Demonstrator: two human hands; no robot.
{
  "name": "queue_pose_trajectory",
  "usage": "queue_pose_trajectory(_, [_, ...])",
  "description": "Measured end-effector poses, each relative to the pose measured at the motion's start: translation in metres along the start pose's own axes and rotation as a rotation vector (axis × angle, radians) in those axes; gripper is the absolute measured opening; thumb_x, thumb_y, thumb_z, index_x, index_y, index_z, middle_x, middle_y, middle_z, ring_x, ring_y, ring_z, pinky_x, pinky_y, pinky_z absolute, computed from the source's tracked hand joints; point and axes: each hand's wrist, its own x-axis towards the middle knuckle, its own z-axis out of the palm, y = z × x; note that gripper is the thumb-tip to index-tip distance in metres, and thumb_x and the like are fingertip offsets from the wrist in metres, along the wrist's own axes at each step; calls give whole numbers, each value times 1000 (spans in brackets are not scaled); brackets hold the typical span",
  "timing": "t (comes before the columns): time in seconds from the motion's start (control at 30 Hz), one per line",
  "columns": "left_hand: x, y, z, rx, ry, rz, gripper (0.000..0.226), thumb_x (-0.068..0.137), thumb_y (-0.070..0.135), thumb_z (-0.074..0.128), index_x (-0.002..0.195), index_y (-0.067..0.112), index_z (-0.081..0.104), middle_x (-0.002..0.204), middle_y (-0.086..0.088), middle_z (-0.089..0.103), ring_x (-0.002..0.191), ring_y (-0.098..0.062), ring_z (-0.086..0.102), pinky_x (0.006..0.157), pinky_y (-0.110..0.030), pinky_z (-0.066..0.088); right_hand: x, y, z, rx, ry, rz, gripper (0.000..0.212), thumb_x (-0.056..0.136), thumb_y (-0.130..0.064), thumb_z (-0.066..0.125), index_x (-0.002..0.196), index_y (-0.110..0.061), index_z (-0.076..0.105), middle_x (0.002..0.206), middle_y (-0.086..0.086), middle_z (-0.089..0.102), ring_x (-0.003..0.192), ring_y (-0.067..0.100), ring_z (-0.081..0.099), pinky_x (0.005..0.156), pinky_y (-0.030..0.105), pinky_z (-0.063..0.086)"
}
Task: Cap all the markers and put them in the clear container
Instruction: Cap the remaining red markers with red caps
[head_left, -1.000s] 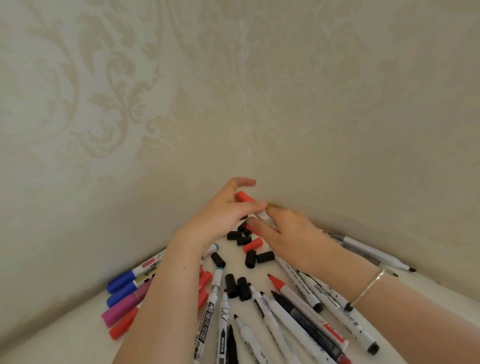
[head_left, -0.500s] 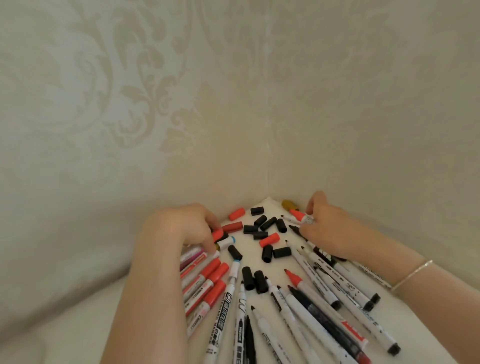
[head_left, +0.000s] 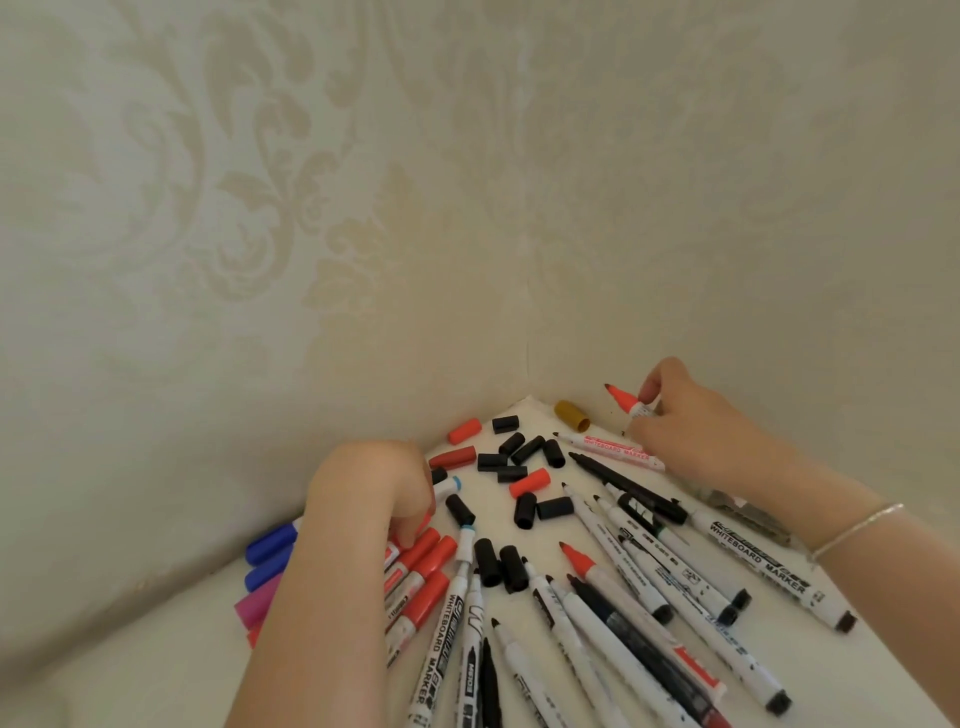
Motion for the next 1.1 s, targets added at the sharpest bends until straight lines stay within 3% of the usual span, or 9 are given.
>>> queue_pose_trajectory(0.1, [-3,4,1,50,10,8,51,80,8,73,128,17,59,127,-6,58,110,-24,60,97,-36,51,4,3,-1,13,27,-2,15,93,-13,44,108,-12,39,81,10,56,60,18,47,51,28,33])
queue_pose_trajectory(0.2, [-4,15,-1,-36,167,58,40,84,15,69,123,11,58,120,-6,61,104,-22,60,86,-29,50,5,4,0,41,8,5,15,93,-11,44,107,-12,38,86,14,59,59,19,49,49,26,36])
queue_pose_trajectory(0.27, [1,29,-1,-156,314,156,32,86,17,67,117,11,61,114,-6,63,100,-21,60,76,-26,45,4,3,1,87,-22,5,16,93,-8,43,107,-12,38,89,16,60,58,19,50,45,25,38])
queue_pose_trajectory(0.37, [5,59,9,-245,419,342,27,90,18,63,117,16,63,115,-3,60,99,-18,58,78,-24,43,3,5,4,150,-65,1,21,90,-1,45,107,-11,39,85,15,60,54,18,53,43,25,41])
queue_pose_trajectory(0.6, [21,80,41,-126,465,396,23,95,24,54,115,15,63,115,-3,57,95,-18,60,85,-33,53,1,5,6,210,-82,-34,21,84,0,55,101,-10,48,71,6,60,35,6,48,41,21,39])
queue_pose_trajectory(0.67, [21,77,37,-250,487,426,19,93,23,58,110,18,64,112,0,58,94,-15,58,82,-29,50,1,5,6,221,-81,-52,22,83,0,58,100,-11,50,73,7,61,39,8,50,43,23,41])
queue_pose_trajectory(0.77, [17,68,24,-630,448,501,15,86,16,67,93,28,62,105,6,65,97,-8,60,80,-21,46,0,4,5,206,-63,-95,21,81,-1,61,94,-15,54,82,11,66,48,13,54,45,23,41])
queue_pose_trajectory(0.87, [11,58,12,-901,423,578,25,79,5,73,84,27,62,94,8,73,96,-7,67,93,-32,51,-1,3,4,179,-46,-140,21,78,0,61,85,-19,56,79,9,68,51,15,55,48,24,41])
queue_pose_trajectory(1.1, [4,58,4,-937,442,622,26,76,6,76,84,29,65,94,7,73,99,-6,65,99,-36,46,-4,-2,3,149,-46,-169,20,77,-1,61,82,-20,59,81,9,69,56,15,54,60,31,48])
